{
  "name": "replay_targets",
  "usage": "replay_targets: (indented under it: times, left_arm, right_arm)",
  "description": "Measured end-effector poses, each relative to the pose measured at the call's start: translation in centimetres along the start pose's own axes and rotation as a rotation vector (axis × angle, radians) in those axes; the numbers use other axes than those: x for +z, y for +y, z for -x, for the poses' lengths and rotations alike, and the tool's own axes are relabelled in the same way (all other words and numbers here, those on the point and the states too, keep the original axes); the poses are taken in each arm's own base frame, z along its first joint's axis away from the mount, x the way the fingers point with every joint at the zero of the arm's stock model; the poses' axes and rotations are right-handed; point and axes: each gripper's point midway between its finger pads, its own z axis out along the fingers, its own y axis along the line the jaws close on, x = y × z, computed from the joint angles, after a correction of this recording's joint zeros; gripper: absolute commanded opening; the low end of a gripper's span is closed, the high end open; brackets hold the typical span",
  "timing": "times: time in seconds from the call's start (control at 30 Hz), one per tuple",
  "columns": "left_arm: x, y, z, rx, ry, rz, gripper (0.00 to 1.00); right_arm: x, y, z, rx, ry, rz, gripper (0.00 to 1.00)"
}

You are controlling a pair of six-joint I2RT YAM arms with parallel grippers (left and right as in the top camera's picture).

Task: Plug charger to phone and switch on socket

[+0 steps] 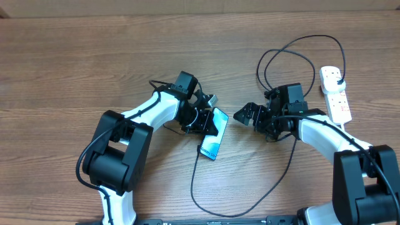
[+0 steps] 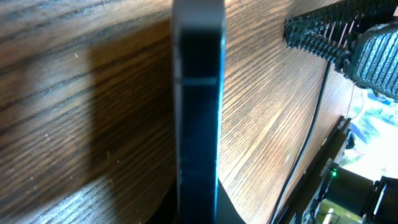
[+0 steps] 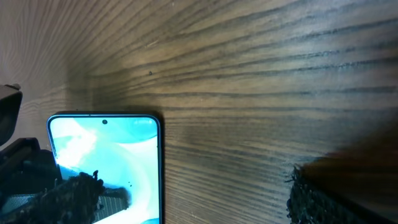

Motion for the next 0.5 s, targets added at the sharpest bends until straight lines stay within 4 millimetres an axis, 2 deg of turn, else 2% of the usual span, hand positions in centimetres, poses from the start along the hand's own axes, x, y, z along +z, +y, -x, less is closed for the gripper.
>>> replay_targets:
  times: [0.13,0.2,0.27,0.3,0.37,0.5]
  left_arm:
    - [0.0,0.0,0.2,-0.004,-0.007,0.001,0.04]
    - [0.0,0.0,0.3,-0.007,-0.011,0.000,0.04]
    - [0.0,0.0,0.4,-0.008,-0.014,0.000,0.04]
    - [0.0,0.0,0.4,-0.008,-0.015,0.000,0.04]
    - [0.0,0.0,0.4,-0.007,-0.016,0.000,0.04]
    - [0.0,-0.1,0.5,-0.008,-0.020,-0.001,0.04]
  right_arm:
    - [0.0,0.2,0.9,-0.020,-0.039,0.001,1.00]
    - [0.0,0.1,1.3,-0.027,-0.057,-0.004,0.80]
    - [-0.1,0.0,1.5,-0.025,-0.068,-0.011,0.56]
    - [-0.1,0.0,1.6,-0.031,-0.069,-0.012,0.41]
    - [0.0,-0.1,1.6,-0.028,-0.070,-0.017,0.04]
    - [0.0,-0.3,1.5,-0.022,-0.068,-0.024,0.04]
